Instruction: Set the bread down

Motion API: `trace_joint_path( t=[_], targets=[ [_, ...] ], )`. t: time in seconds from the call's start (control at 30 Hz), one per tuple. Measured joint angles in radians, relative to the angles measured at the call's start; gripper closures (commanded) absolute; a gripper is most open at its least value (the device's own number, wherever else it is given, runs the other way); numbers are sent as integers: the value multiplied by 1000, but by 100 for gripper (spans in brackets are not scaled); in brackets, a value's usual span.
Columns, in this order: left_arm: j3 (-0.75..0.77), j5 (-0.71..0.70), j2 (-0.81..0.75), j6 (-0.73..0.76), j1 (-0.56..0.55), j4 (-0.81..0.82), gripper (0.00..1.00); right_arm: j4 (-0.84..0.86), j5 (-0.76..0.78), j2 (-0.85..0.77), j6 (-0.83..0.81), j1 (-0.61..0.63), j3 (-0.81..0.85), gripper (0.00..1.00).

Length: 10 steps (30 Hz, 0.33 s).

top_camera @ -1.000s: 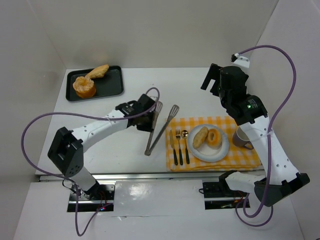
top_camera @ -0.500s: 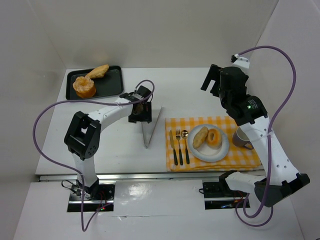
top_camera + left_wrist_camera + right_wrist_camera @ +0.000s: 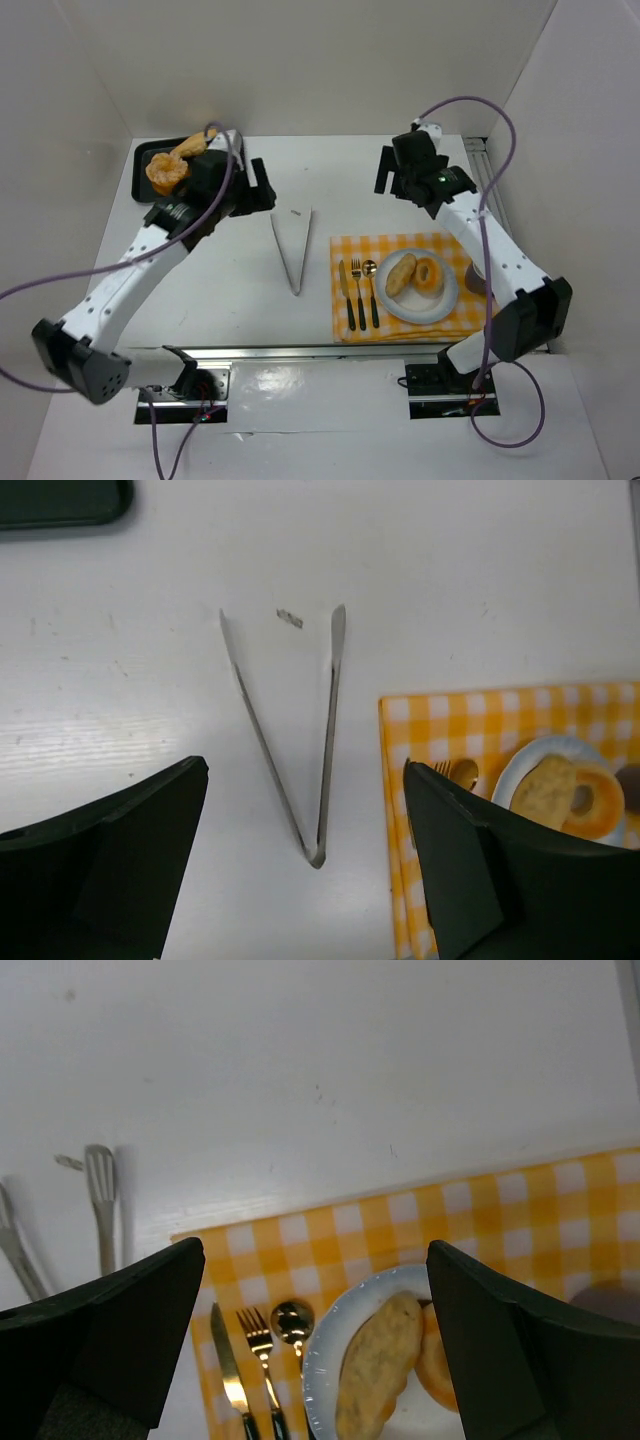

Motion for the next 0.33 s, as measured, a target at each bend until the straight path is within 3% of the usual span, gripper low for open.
trace_joint_path(
  t=[0.13, 0.33],
  targets=[
    [-112, -3, -152, 14, 55, 50, 7, -4, -28, 68, 0, 0, -75, 1],
    [-160, 11, -97, 13, 82, 53, 7, -1, -40, 63, 4, 0, -109, 1]
  ],
)
